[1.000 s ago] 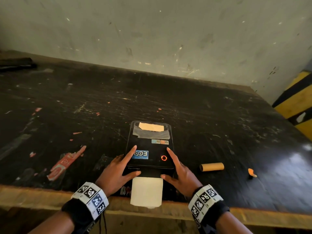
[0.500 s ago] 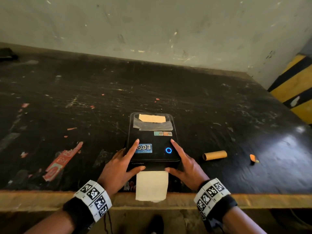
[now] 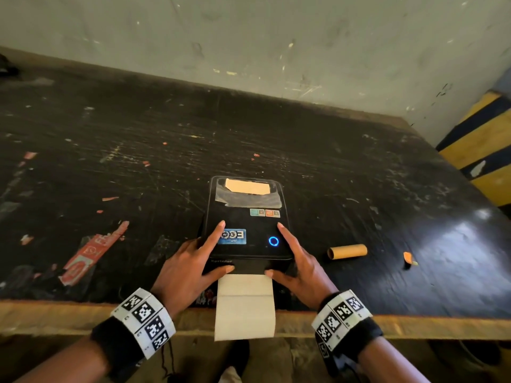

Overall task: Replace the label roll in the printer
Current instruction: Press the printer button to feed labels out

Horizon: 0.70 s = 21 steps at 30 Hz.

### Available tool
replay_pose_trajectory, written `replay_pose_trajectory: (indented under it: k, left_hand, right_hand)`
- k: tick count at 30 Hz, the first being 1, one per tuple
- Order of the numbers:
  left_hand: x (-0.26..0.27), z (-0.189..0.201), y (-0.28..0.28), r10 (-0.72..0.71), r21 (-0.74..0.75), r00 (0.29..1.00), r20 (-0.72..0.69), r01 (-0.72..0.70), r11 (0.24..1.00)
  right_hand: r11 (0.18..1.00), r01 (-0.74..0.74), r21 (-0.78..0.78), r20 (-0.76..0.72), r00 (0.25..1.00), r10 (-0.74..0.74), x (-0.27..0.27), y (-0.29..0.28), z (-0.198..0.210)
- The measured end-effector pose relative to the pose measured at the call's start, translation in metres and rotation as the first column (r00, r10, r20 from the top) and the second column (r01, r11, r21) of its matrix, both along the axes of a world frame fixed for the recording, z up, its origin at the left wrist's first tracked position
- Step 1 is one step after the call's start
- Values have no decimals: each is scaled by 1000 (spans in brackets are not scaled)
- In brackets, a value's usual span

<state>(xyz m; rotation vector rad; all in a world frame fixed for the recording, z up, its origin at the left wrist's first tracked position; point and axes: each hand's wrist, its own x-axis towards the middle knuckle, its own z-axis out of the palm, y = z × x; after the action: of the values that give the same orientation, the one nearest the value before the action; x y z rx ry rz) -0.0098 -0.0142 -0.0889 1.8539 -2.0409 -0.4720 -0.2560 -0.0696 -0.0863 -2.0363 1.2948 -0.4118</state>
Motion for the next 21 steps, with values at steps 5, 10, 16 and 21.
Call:
replay_pose_trajectory:
  k: [5, 10, 16, 21]
  left_hand:
    - [0, -4, 0, 7, -7, 1000, -24, -7, 1000]
    - [-1, 0, -1, 18, 19, 1000, 0, -18, 1000]
    - [-3, 2, -1, 44, 55, 998, 37, -46, 997]
    - [-3, 1, -1, 43, 48, 998, 34, -45, 998]
  right_hand:
    - [1000, -3, -9, 14, 1000, 3, 0, 1, -2]
    - [1000, -11, -26, 26, 1000, 12, -1, 1, -3]
    - [1000, -9, -12, 23, 1000, 9, -1, 1, -3]
    - [1000, -6, -17, 25, 1000, 6, 0, 1, -2]
